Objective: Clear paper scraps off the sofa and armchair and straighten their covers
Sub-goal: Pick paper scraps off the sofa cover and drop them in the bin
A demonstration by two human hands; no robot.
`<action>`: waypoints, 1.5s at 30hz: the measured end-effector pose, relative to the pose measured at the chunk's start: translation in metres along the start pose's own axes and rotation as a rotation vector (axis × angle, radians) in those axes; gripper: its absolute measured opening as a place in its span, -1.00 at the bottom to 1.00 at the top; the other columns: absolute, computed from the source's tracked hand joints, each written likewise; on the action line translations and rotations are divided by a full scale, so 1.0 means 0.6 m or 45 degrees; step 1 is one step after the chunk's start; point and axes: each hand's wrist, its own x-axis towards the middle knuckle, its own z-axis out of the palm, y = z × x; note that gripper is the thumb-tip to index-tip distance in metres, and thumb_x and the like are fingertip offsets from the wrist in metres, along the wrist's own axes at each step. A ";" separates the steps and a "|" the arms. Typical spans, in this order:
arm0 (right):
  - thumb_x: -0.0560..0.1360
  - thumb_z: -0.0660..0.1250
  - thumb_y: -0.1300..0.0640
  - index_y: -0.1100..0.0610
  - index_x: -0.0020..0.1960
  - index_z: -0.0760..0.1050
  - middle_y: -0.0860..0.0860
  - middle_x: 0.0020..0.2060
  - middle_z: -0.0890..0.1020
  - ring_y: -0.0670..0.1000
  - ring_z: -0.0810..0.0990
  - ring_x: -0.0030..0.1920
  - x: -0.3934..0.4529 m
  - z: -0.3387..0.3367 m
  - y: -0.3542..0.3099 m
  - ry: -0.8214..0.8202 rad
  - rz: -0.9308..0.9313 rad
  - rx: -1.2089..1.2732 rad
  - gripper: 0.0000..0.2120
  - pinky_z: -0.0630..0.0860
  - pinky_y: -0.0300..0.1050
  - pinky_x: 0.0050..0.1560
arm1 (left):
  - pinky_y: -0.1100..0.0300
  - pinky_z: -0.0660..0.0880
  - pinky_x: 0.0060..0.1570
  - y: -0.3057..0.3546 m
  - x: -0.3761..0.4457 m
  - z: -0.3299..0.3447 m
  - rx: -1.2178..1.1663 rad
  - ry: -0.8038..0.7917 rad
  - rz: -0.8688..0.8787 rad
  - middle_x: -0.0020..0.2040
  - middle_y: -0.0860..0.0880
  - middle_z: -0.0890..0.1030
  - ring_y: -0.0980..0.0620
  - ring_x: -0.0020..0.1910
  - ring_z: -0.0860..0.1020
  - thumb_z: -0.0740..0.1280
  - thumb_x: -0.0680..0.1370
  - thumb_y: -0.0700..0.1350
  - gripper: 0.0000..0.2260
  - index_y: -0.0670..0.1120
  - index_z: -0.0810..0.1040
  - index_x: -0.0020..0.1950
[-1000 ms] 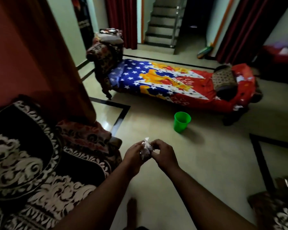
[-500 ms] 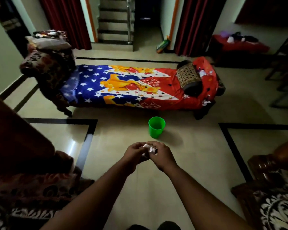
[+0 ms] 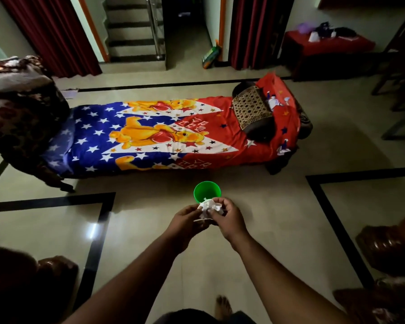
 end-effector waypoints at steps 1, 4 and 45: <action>0.45 0.50 0.10 -0.11 0.09 0.58 -0.06 0.00 0.71 0.00 0.70 0.01 0.029 -0.006 -0.002 -0.005 0.008 -0.019 -0.74 0.69 0.07 -0.02 | 0.10 0.63 -0.02 0.014 0.028 0.010 0.028 0.031 0.009 0.07 -0.29 0.67 -0.21 -0.01 0.64 0.30 0.64 -0.21 -0.82 -0.21 0.61 0.20; 0.40 0.50 0.00 -0.12 0.09 0.59 -0.11 -0.02 0.72 -0.08 0.69 -0.01 0.109 -0.019 -0.011 0.005 -0.004 -0.144 -0.73 0.67 0.04 0.03 | 0.06 0.61 -0.06 0.044 0.103 0.026 0.140 0.107 -0.001 0.07 -0.29 0.68 -0.20 -0.07 0.64 0.32 0.63 -0.21 -0.82 -0.19 0.60 0.21; 0.56 0.39 0.10 0.03 0.50 0.37 0.08 0.40 0.50 0.10 0.49 0.37 0.921 0.169 0.637 -0.014 0.784 -0.355 -0.47 0.44 0.08 0.38 | 0.20 0.42 0.13 -0.212 1.098 -0.245 0.896 0.084 -0.455 0.12 0.04 0.60 0.05 0.15 0.55 0.42 0.58 0.01 -0.63 -0.07 0.56 0.35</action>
